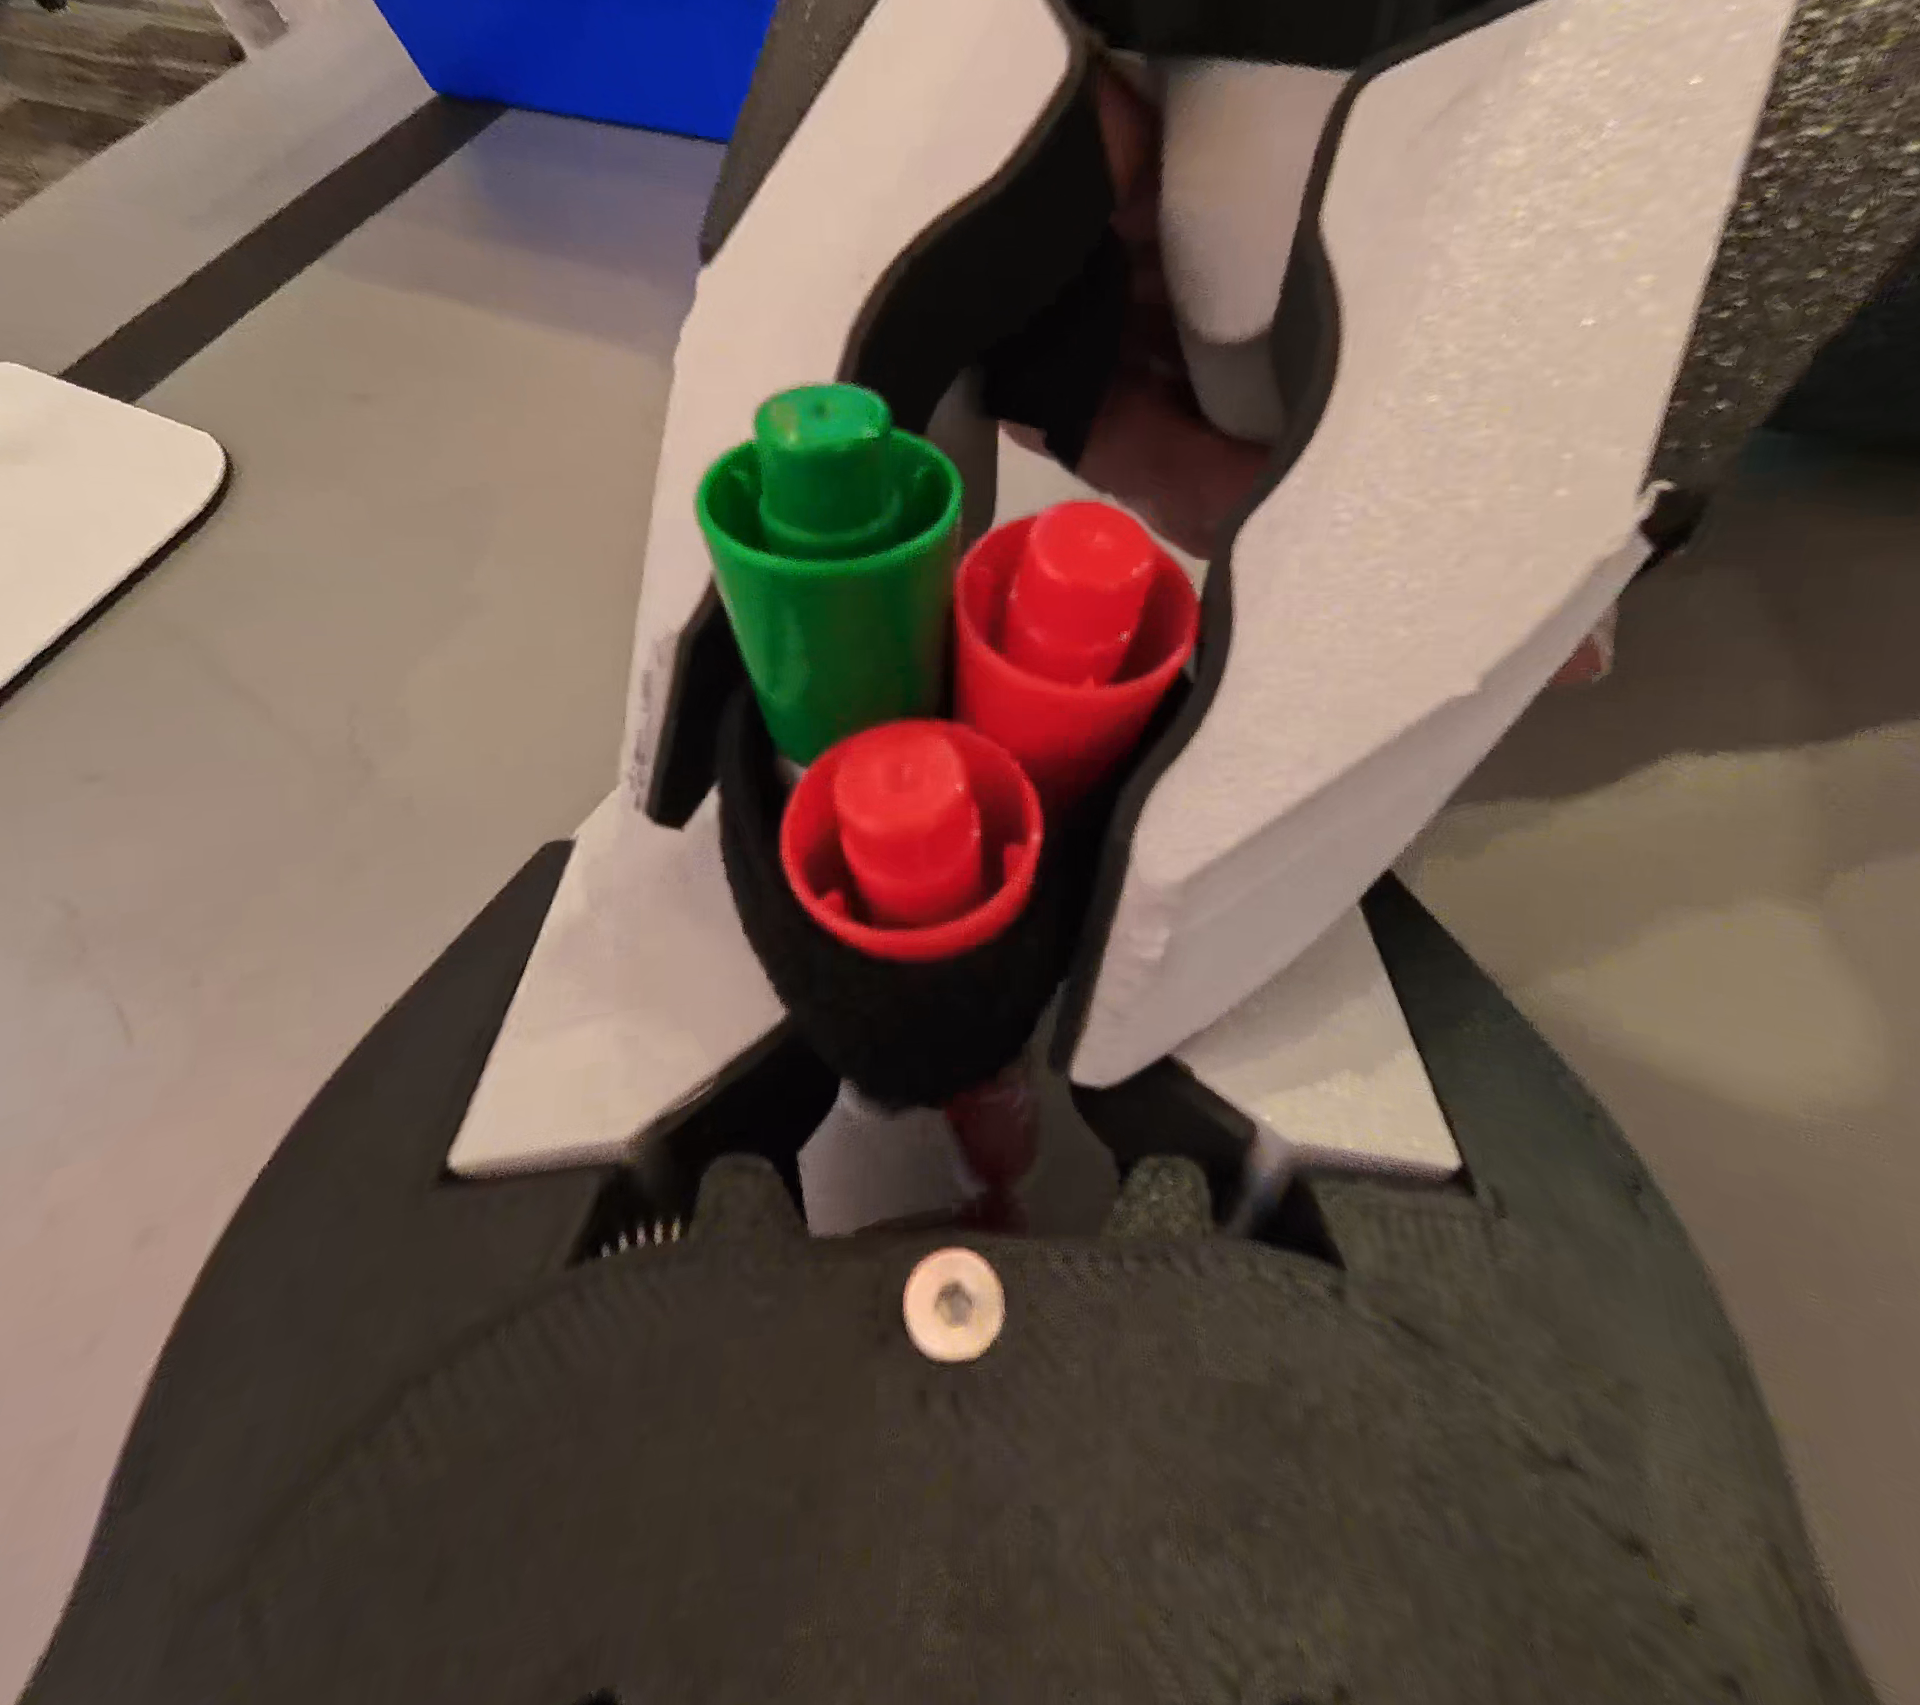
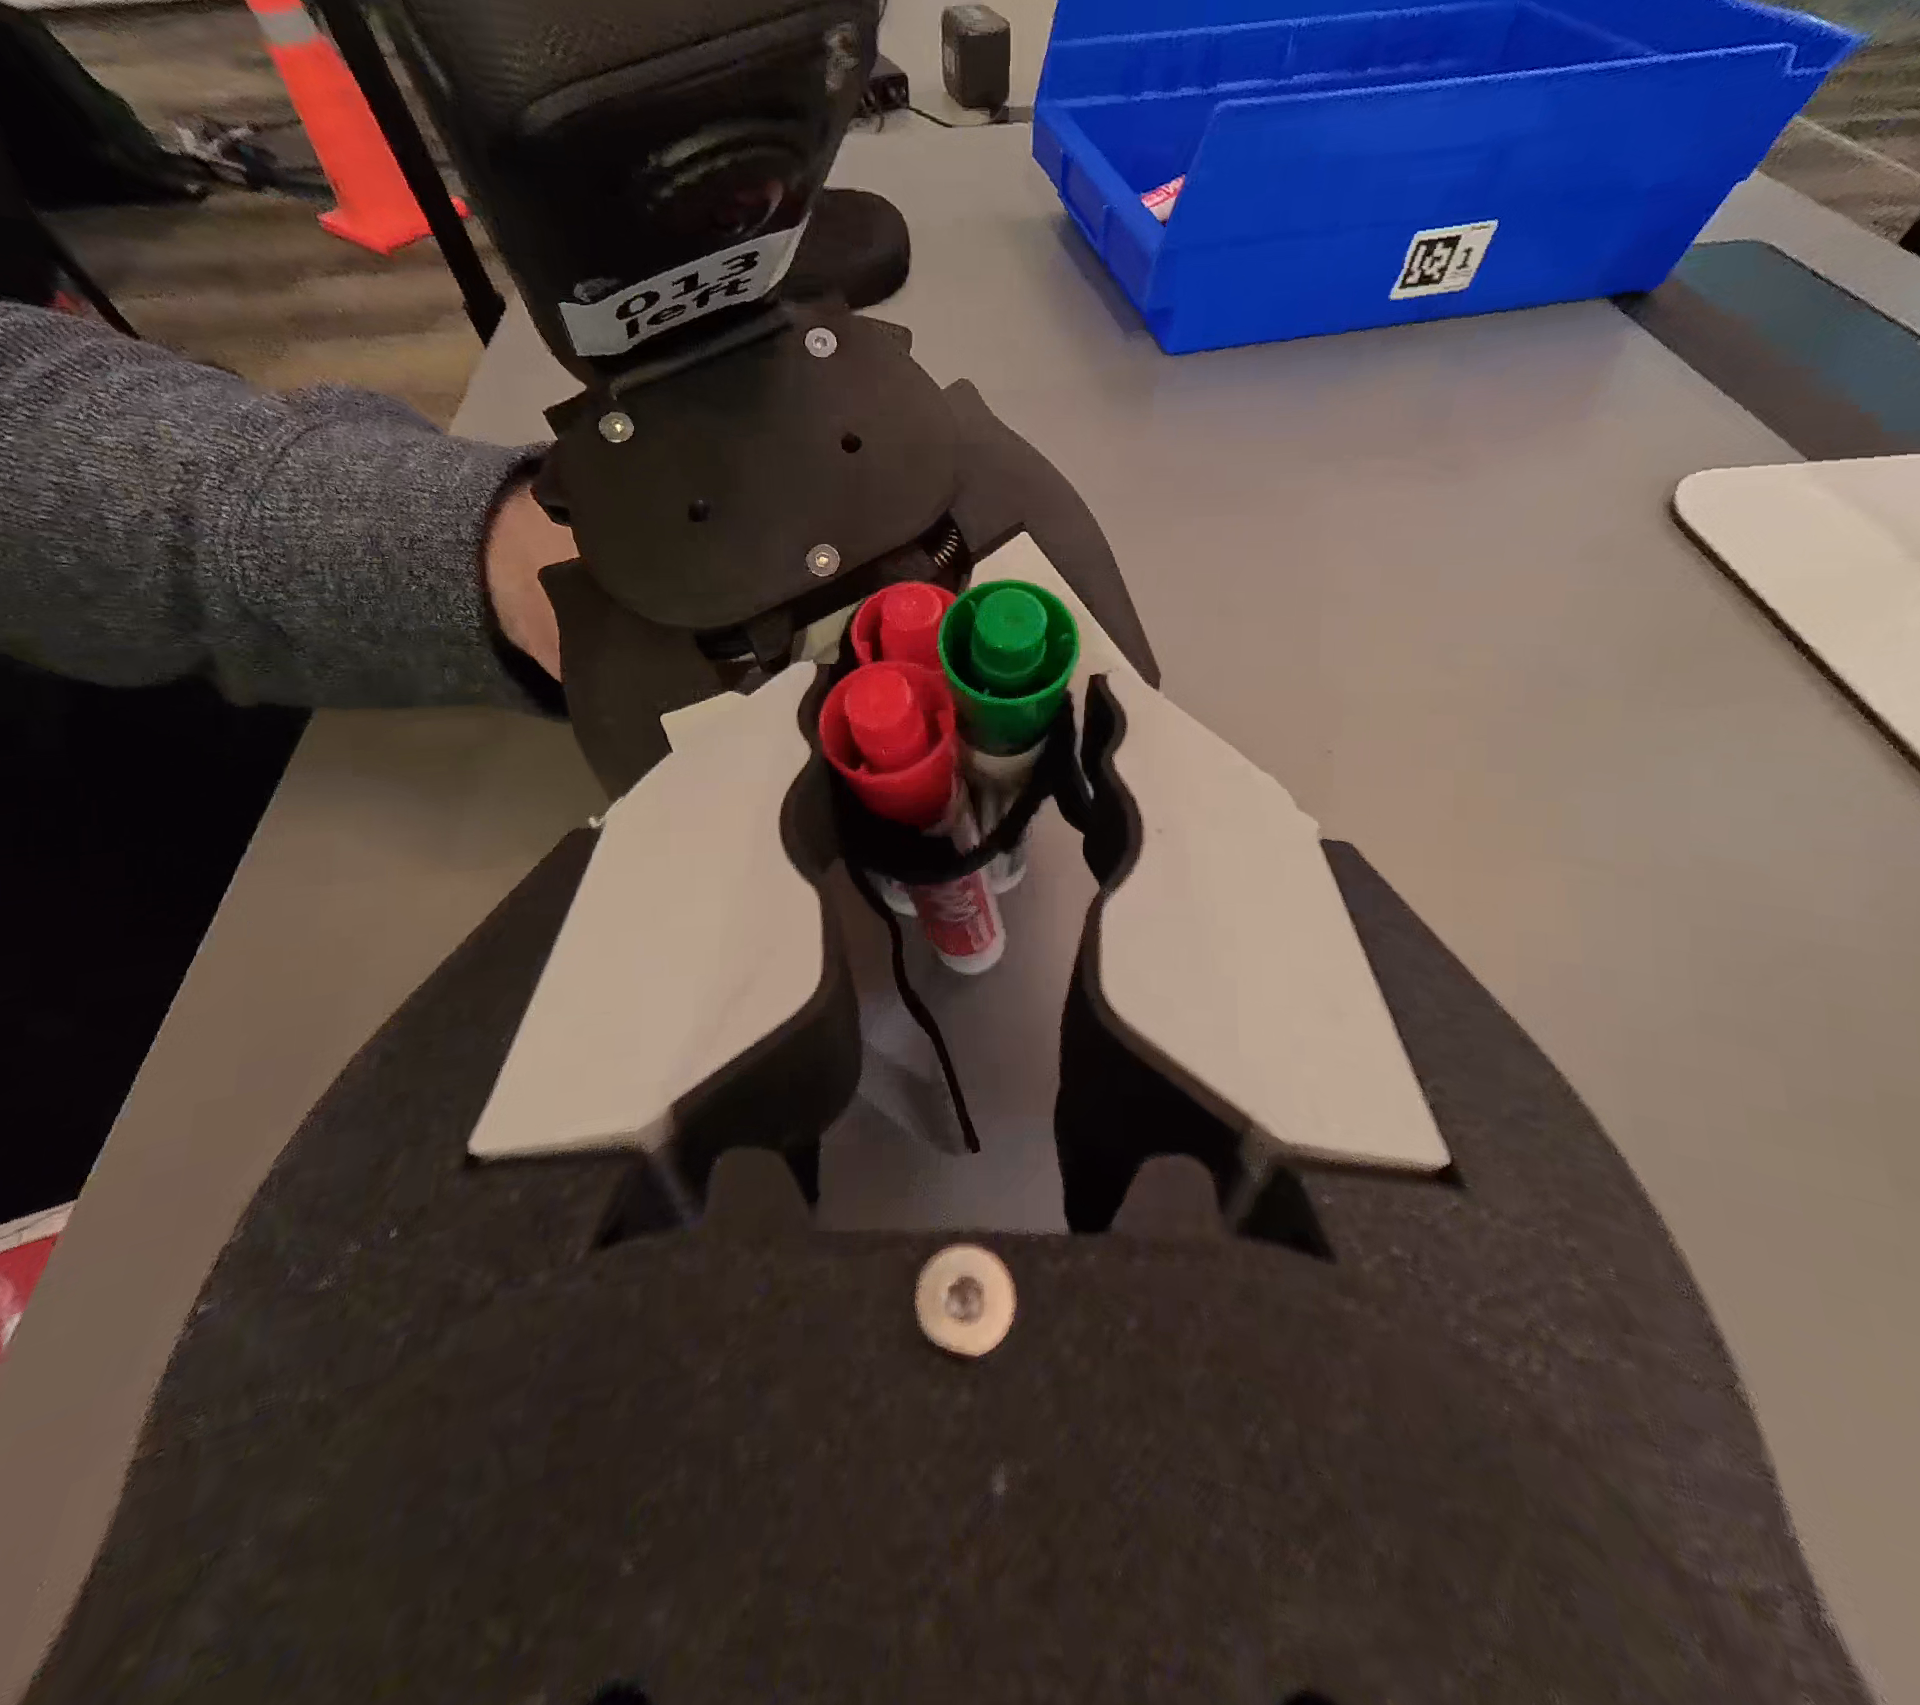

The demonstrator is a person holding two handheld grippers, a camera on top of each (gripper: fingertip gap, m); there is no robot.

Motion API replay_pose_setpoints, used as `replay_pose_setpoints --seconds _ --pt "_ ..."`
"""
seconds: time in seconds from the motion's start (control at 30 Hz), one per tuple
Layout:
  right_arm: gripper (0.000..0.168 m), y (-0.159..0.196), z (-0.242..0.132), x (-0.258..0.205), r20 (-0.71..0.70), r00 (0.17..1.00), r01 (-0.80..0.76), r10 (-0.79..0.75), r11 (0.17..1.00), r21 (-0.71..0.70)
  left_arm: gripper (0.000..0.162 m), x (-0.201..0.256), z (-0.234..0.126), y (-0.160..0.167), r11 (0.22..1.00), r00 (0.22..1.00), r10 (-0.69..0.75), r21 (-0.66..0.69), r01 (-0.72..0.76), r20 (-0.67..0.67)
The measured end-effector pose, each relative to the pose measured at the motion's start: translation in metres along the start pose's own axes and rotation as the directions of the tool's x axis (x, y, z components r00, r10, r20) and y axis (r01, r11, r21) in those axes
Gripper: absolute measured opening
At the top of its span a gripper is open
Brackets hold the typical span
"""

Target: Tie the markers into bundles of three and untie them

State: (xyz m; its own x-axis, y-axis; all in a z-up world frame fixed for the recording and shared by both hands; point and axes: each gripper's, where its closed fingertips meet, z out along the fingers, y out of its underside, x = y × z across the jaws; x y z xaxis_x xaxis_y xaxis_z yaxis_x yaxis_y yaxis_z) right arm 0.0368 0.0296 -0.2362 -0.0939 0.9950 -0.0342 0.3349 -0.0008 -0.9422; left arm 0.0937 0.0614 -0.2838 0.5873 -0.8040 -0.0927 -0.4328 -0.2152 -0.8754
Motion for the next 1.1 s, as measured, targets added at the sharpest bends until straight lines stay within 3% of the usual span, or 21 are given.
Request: replay_pose_setpoints --seconds 0.27,0.33,0.5,0.57,0.73,0.9,1.1 --pt "0.045 0.005 -0.002 -0.003 0.029 0.999 -0.040 0.039 0.999 0.017 0.049 0.009 0.002 0.007 0.999 0.997 -0.014 -0.050 0.011 -0.076" --pt "0.055 0.008 -0.003 -0.002 0.040 0.998 -0.044 0.044 0.999 -0.004 0.053 0.010 0.003 0.009 0.998 0.998 0.024 -0.063 -0.027 -0.056" --pt "0.044 0.006 0.002 -0.006 0.073 0.996 -0.044 0.042 0.999 0.028 0.050 0.011 0.000 0.013 0.996 0.996 -0.020 -0.085 0.012 -0.093" --pt "0.043 0.005 0.004 -0.003 0.058 0.998 -0.032 0.030 0.999 0.033 0.057 0.011 -0.001 0.012 0.997 0.995 -0.027 -0.075 0.020 -0.101" --pt "0.057 0.007 0.004 -0.004 0.073 0.997 -0.035 0.032 0.999 0.040 0.051 0.012 -0.004 0.016 0.996 0.993 -0.034 -0.086 0.024 -0.117" --pt "0.041 0.009 0.004 -0.006 0.066 0.998 -0.019 0.015 0.999 0.048 0.054 0.013 -0.006 0.024 0.991 0.991 -0.045 -0.131 0.029 -0.123" --pt "0.039 0.015 0.008 -0.012 0.079 0.997 0.021 -0.023 0.999 0.024 0.051 0.015 -0.011 0.032 0.987 0.992 -0.027 -0.163 0.007 -0.124"
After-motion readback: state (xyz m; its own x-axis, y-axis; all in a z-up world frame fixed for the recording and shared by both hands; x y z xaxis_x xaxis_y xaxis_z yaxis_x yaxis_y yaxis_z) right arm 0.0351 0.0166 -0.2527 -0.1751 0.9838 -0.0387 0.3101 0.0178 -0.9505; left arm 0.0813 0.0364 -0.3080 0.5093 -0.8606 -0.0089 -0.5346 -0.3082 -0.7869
